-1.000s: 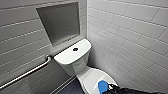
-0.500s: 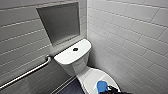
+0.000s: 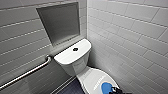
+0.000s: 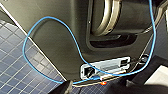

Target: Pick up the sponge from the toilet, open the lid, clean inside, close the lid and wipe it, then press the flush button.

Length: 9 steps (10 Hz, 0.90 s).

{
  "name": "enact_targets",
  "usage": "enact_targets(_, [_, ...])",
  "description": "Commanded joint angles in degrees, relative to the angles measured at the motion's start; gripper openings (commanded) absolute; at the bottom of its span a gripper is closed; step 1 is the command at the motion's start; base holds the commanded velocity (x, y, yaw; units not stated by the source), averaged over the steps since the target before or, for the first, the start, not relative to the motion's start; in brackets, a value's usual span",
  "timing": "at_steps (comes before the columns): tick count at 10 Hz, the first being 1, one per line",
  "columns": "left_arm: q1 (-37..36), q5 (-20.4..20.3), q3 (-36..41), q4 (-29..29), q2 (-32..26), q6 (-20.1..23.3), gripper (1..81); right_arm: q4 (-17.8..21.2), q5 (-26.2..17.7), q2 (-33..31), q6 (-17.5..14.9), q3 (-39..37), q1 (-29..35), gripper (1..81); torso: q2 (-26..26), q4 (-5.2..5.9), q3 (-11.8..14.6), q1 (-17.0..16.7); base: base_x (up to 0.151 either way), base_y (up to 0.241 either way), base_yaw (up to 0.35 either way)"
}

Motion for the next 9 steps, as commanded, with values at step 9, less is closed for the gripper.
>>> enact_targets(9, [-7.46, 5.21, 36.28, 1.93, -21.05, 0.54, 81.1, 0.99, -6.10, -32.89, 0.58, 27.93, -14.92, 1.0, 0.00, 0.00, 0.00, 0.00, 0.000, 0.000, 0.000])
